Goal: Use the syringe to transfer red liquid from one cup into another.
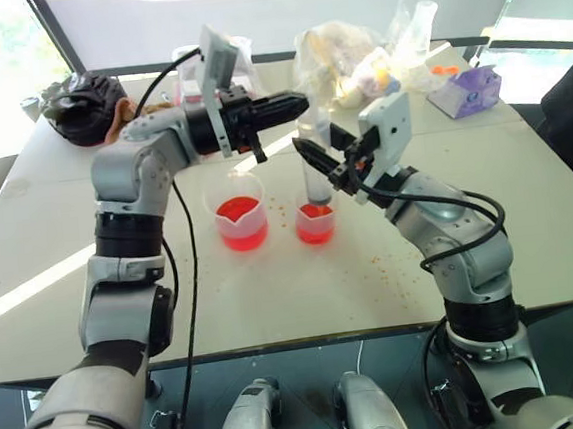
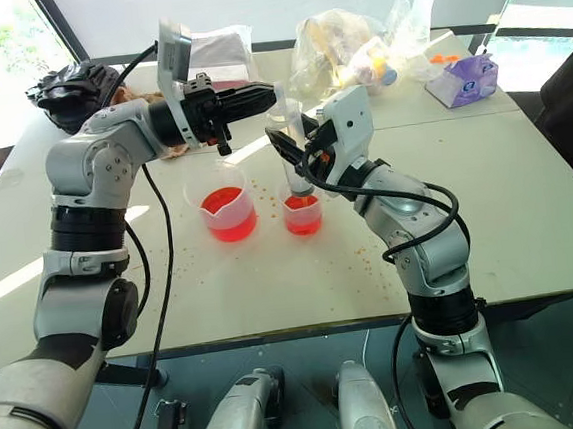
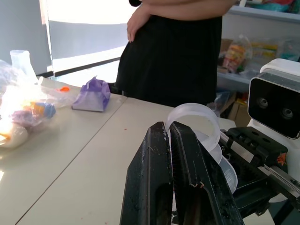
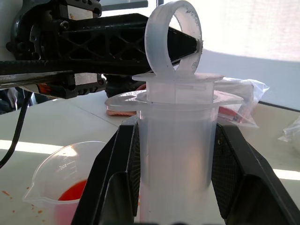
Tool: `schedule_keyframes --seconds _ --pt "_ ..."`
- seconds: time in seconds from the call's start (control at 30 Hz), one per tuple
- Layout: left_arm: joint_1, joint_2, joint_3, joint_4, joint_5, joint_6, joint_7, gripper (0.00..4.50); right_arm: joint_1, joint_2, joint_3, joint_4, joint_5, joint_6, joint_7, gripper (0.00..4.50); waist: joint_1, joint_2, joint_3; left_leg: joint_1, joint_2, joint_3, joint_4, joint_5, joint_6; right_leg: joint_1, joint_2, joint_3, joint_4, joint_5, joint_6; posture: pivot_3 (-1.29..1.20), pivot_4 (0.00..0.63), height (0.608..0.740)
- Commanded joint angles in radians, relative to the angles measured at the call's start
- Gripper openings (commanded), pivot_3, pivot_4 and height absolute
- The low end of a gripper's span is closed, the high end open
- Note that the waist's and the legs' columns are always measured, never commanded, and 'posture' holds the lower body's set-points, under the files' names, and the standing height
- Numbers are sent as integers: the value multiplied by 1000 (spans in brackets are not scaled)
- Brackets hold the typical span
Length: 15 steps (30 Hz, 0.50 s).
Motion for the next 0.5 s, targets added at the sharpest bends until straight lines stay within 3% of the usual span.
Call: schedule_keyframes --seconds 0.03,0.13,0.17,0.4,0.5 --pt "20 -17 -52 -57 -29 63 -25 3 -78 7 -31 -82 23 -34 -13 1420 1 0 0 0 0 0 0 0 0 0 0 0 0 0 0 0 150 736" --pt "20 -7 -29 -77 -39 88 -1 3 -80 5 -35 -81 27 -30 -11 1420 1 0 0 0 0 0 0 0 0 0 0 0 0 0 0 0 150 736" --pt "21 -4 -23 -84 -43 99 5 641 -81 3 -37 -81 29 -28 -11 1420 1 0 0 0 0 0 0 0 0 0 0 0 0 0 0 0 150 736" --pt "46 35 24 -158 -66 111 44 1965 -96 -8 -41 -68 38 -27 -2 1420 1 0 0 0 0 0 0 0 0 0 0 0 0 0 0 0 150 736" --pt "61 67 61 -179 -82 115 66 1965 -104 -14 -48 -61 40 -23 4 1420 0 0 0 0 0 0 0 0 0 0 0 0 0 0 0 0 150 736"
